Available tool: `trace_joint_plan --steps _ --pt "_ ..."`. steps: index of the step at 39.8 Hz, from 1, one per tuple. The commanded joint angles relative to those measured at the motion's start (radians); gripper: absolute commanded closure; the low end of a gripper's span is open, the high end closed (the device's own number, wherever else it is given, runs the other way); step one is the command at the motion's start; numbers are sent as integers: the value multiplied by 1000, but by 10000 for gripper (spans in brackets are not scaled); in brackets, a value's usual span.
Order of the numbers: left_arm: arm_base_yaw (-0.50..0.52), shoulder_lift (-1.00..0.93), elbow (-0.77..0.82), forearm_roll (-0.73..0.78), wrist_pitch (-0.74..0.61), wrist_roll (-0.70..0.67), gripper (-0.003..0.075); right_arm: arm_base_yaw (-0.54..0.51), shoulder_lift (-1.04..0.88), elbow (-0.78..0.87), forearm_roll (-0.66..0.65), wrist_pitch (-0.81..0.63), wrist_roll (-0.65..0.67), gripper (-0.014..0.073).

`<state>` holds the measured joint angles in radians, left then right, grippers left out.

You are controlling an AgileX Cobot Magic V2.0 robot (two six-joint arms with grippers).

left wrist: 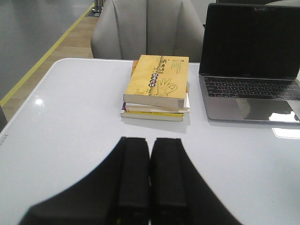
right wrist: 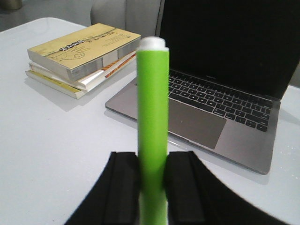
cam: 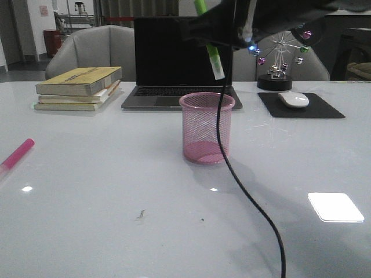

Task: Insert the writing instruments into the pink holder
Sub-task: 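Move the green marker over the pink holder and drop it in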

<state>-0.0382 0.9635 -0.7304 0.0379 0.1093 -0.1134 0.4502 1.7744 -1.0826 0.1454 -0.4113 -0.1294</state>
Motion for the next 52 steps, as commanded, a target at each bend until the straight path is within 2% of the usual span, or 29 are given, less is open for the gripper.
trace_joint_plan --steps 1,5,9,15,17,22,29,31,33,39,41,52 --pt "-7 -12 -35 -8 -91 -6 620 -1 -2 19 -17 -264 16 537" --pt "-7 -12 -35 -8 -109 -6 620 0 91 22 -52 -327 51 537" --pt "-7 -12 -35 -8 -186 -6 620 0 160 21 -61 -454 51 537" --pt "-7 -12 -35 -8 -251 -6 620 0 189 21 -124 -433 51 532" --pt "-7 -12 -35 -8 -251 -6 620 0 191 21 -125 -418 51 494" --pt "-7 -12 -35 -8 -251 -6 620 0 191 21 -123 -418 51 279" --pt "-7 -12 -35 -8 -251 -6 620 0 114 21 -123 -392 51 265" --pt "-7 -12 -35 -8 -251 -6 620 0 58 21 -115 -315 49 265" --pt "-7 -12 -35 -8 -251 -6 620 -2 -31 21 -100 -175 32 265" --pt "-7 -12 -35 -8 -271 -6 620 -45 -318 21 -6 173 -120 265" --pt "-7 -12 -35 -8 -286 -6 620 -94 -408 21 21 269 -120 265" --pt "-7 -22 -35 -8 -296 -6 620 -351 -625 21 -14 687 -119 274"
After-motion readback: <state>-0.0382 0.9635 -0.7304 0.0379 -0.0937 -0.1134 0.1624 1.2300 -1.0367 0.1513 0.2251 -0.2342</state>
